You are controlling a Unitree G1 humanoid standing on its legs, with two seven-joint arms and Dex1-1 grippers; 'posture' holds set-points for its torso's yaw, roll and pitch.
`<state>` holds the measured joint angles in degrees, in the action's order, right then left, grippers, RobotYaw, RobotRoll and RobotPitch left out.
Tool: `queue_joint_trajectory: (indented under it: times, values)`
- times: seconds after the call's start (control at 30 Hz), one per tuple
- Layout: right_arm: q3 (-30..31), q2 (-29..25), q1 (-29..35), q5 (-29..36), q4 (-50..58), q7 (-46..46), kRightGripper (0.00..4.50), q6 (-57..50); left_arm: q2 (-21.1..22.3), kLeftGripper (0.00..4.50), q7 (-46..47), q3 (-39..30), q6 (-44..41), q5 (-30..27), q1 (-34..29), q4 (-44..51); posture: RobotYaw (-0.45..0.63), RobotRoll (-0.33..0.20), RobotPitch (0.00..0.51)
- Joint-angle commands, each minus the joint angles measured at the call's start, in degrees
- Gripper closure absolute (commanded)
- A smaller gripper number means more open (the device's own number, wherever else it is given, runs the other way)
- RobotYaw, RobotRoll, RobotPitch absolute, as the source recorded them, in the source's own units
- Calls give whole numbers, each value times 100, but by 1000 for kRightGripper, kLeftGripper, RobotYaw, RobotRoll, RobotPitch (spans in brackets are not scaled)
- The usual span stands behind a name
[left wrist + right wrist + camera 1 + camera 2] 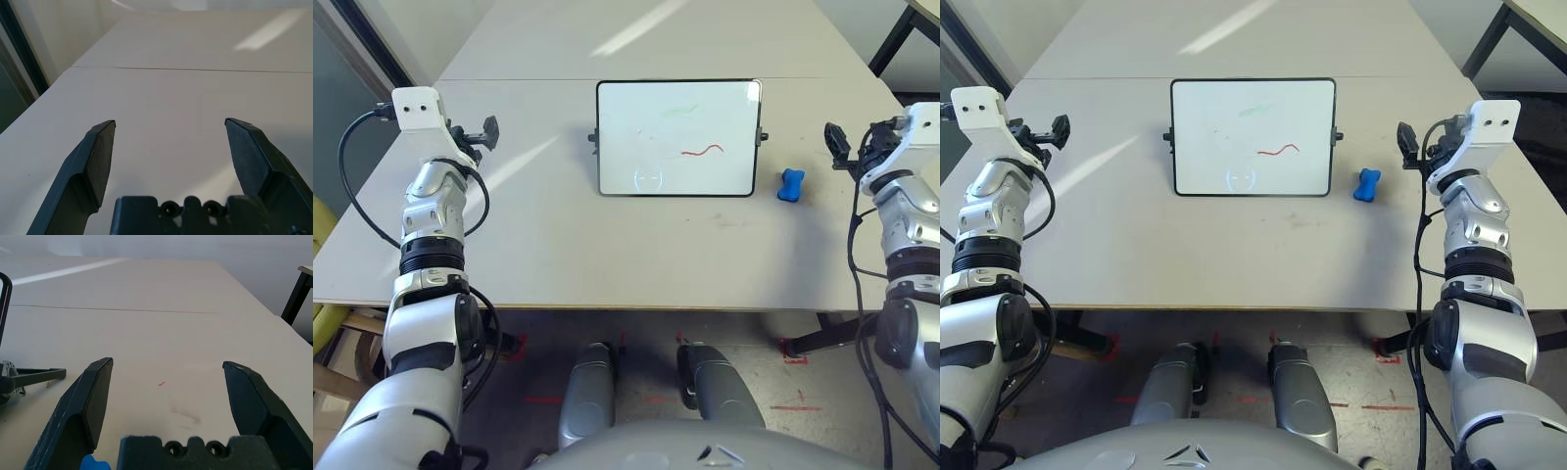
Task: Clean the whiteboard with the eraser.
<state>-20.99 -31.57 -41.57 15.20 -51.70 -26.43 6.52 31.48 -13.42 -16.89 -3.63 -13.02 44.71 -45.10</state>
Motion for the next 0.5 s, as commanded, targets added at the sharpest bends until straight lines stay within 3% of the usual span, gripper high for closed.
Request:
queue_joint_trajectory:
  times: [0.03,0.27,0.37,0.5]
  values:
    - [-57,5,112,89,135,-20,35,20,11,0,-74,31,48,81,75,-120,-131,0,114]
    - [-26,17,60,77,148,13,35,-15,-25,0,-249,54,-32,2,-16,71,-131,0,110]
    - [40,27,56,13,211,86,35,-68,-73,0,-901,181,-375,-215,-148,506,-137,0,105]
    - [61,31,104,15,255,109,35,-108,-83,0,-2260,578,-1301,-780,-801,1975,-137,0,101]
